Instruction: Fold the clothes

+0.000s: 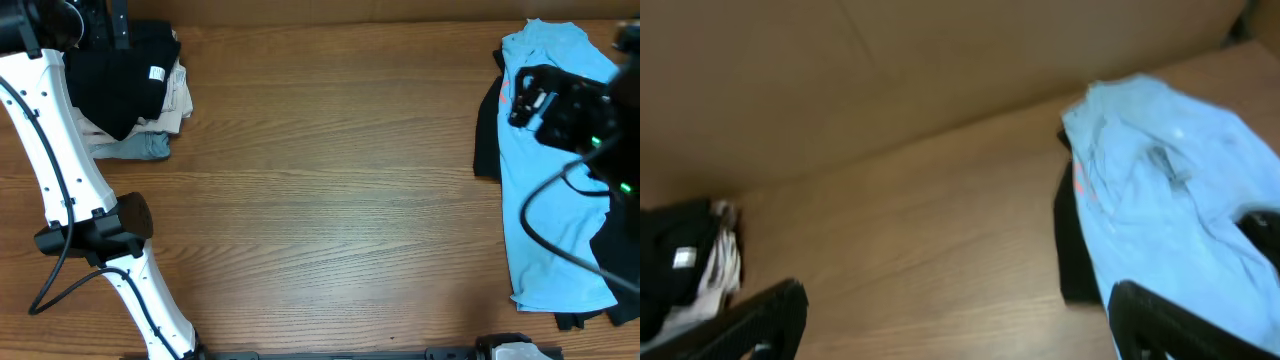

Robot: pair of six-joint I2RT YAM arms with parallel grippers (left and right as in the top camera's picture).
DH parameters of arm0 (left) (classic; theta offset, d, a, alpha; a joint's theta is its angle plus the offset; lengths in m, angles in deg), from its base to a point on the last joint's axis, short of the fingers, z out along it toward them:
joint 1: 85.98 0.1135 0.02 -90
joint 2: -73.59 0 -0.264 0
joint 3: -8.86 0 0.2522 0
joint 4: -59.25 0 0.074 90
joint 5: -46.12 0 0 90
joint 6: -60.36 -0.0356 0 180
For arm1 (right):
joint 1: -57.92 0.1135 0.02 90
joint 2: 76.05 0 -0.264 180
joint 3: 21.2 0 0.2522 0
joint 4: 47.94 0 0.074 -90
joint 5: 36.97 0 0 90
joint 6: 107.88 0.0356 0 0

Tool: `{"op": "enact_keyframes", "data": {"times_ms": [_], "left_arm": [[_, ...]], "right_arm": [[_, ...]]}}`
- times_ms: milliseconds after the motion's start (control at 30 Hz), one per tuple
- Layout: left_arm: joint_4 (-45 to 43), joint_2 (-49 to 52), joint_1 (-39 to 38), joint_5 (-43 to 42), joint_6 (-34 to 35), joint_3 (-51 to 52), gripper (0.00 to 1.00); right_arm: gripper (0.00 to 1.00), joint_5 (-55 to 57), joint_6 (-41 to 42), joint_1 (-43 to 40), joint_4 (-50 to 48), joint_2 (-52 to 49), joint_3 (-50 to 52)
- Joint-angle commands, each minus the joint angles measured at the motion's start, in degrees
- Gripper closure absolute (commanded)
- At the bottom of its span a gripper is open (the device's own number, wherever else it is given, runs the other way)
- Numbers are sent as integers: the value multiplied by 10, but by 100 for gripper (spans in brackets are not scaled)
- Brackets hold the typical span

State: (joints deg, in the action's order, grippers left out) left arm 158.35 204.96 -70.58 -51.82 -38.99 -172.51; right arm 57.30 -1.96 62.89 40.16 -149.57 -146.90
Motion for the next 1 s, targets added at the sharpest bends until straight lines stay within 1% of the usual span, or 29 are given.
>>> {"op": "enact_keyframes", "data": {"times_ms": [0, 167, 333, 600, 800, 967], "left_arm": [[0, 5, 2, -6, 4, -1, 0], [-1, 5, 2, -6, 4, -1, 0], [-1, 5, 2, -6, 4, -1, 0], [-1, 5, 2, -6, 4, -1, 0], [0, 5, 2, -6, 4, -1, 0], [-1, 5, 2, -6, 4, -1, 0]], "right_arm": [[0, -7, -12, -1, -73, 54, 112], [0, -29, -12, -2, -244, 162, 331], [0, -40, -12, -2, -412, 292, 567], [0, -44, -10, -24, -621, 489, 881], [0, -43, -10, -24, -683, 608, 1008], [0, -43, -10, -25, -696, 680, 1068]]}}
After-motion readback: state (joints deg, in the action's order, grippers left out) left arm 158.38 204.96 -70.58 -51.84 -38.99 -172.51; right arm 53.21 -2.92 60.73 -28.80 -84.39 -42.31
